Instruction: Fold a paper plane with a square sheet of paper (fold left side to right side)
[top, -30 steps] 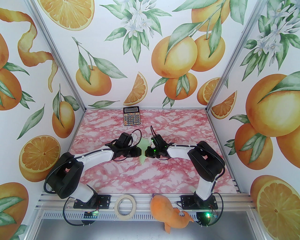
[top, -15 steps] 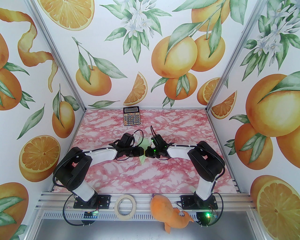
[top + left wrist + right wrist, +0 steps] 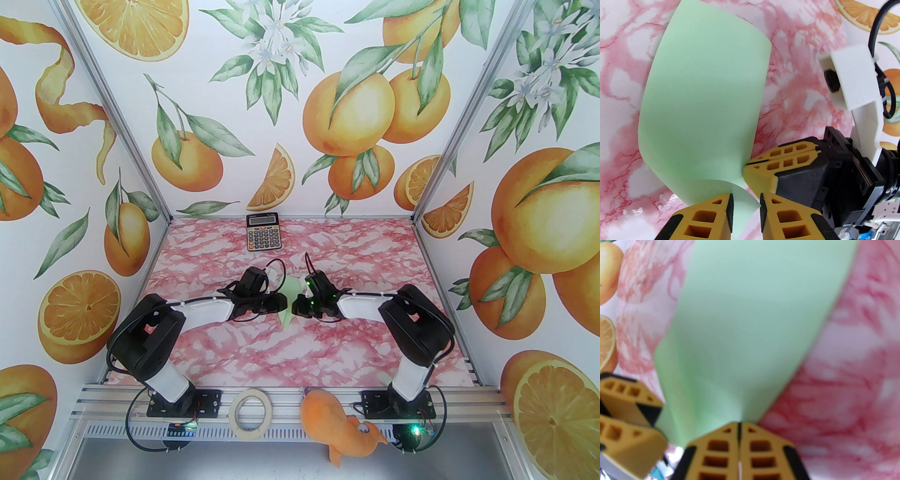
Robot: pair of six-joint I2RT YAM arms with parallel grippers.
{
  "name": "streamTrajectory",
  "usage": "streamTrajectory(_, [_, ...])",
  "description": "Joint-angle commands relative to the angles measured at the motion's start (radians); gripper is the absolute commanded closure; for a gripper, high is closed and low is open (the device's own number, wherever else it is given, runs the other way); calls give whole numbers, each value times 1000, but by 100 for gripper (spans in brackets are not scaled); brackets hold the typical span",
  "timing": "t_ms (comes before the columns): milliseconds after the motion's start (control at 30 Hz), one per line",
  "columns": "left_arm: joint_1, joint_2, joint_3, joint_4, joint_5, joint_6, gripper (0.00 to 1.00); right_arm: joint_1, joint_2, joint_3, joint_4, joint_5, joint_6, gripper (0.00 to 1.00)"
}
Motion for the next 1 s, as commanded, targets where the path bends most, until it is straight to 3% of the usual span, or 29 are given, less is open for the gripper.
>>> streamTrajectory(0, [10, 15, -22, 58, 24, -15, 67, -8, -50, -27, 22, -8, 21, 92])
streamTrajectory(167, [9, 22, -27, 78, 32, -25, 65, -9, -58, -39, 34, -15, 24, 91])
streamTrajectory(233, [9, 24, -29, 80, 33, -25, 75, -9, -59, -43, 45, -23, 27, 91])
streamTrajectory(400, [11, 18, -37, 78, 26, -27, 86, -10, -72, -71, 126, -56, 67, 92])
streamTrajectory(667, [17, 18, -41, 66, 19, -26, 89, -38, -54, -217, 513, -129, 302, 87])
streamTrajectory(967, [20, 24, -36, 64, 14, -29, 89, -35, -76, -309, 715, -86, 391, 82])
